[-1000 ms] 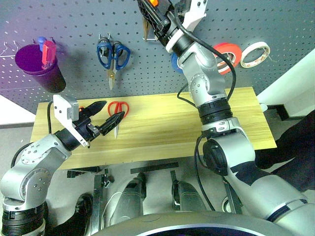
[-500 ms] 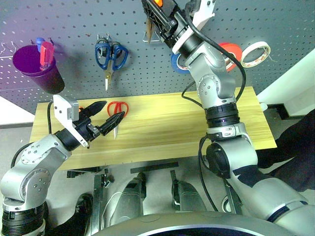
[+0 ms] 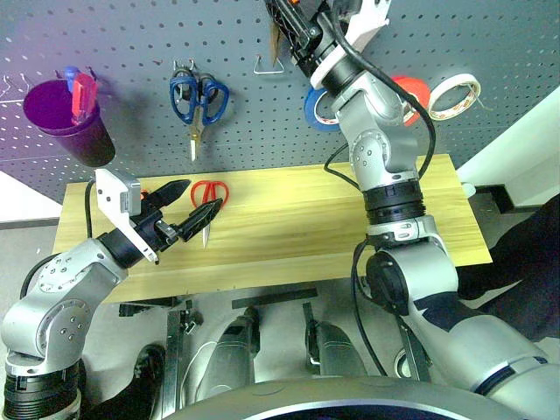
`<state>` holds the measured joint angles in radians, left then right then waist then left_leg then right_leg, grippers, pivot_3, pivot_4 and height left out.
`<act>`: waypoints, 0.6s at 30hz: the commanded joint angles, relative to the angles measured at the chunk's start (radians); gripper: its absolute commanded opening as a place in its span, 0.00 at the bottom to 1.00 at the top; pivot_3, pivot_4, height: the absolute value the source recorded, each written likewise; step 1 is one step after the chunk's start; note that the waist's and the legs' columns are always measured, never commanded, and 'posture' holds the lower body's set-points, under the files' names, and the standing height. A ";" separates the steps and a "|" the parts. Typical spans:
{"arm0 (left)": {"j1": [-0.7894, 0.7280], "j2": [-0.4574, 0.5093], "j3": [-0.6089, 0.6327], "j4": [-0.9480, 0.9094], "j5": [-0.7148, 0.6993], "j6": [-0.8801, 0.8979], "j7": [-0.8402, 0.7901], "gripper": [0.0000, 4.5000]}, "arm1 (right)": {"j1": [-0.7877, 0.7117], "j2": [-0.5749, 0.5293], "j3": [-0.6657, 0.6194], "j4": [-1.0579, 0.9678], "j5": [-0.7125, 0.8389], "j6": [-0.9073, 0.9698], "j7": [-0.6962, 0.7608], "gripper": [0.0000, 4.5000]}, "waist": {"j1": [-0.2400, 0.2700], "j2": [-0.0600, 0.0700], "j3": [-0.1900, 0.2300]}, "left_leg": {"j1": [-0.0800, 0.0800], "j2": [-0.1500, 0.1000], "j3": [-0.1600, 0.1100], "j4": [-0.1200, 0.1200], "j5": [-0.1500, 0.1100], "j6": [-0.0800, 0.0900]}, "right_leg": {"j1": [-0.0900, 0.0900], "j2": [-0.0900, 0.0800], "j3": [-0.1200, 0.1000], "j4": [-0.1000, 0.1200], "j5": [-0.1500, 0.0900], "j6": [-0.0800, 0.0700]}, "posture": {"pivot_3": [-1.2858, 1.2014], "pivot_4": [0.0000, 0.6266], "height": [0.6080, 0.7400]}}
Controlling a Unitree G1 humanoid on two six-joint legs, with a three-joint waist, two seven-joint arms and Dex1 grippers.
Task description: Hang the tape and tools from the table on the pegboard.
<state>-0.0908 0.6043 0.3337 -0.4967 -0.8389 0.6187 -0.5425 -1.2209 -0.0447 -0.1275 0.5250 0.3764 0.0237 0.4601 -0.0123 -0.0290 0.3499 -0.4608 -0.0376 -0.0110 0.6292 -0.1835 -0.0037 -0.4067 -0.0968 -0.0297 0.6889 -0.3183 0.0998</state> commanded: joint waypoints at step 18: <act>0.035 0.014 0.040 -0.080 -0.043 0.004 0.025 1.00 | 0.005 0.055 0.036 0.123 -0.179 -0.256 -0.168 0.48 | 0.000 0.000 0.000 | 0.001 0.000 0.000 0.001 0.001 0.000 | 0.000 0.000 0.000 0.002 0.000 0.000 | 0.56 0.46 1.00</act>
<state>-0.0666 0.6077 0.3436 -0.5339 -0.8634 0.6271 -0.5193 -1.2139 0.0051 -0.0815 0.6512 0.1991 -0.2331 0.3264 -0.0119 -0.0289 0.3498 -0.4595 -0.0373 -0.0111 0.6298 -0.1829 -0.0042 -0.4067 -0.0971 -0.0293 0.6910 -0.3181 0.0994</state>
